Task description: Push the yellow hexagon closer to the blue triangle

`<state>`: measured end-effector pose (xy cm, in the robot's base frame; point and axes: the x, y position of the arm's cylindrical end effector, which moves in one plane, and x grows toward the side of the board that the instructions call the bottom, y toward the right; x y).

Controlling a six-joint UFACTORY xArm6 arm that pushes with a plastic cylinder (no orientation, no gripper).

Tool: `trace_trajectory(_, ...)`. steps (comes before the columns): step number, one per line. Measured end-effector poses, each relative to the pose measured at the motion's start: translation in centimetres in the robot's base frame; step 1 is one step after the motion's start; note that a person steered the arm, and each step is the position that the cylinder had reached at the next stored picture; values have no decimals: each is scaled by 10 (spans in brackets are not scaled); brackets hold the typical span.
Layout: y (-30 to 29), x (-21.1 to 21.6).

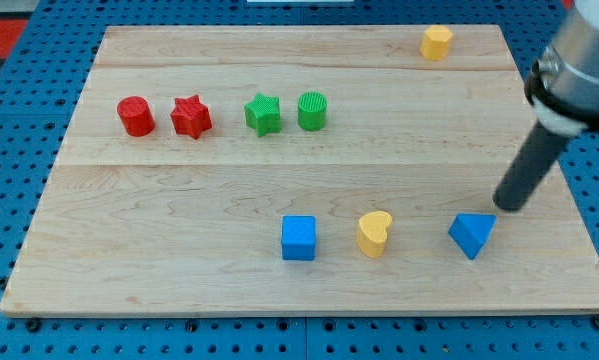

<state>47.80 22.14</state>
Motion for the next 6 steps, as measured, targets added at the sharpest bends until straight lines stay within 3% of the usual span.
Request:
trace_trajectory(4,44,-259)
trace_trajectory(5,22,-286)
trace_trajectory(6,-2,-286)
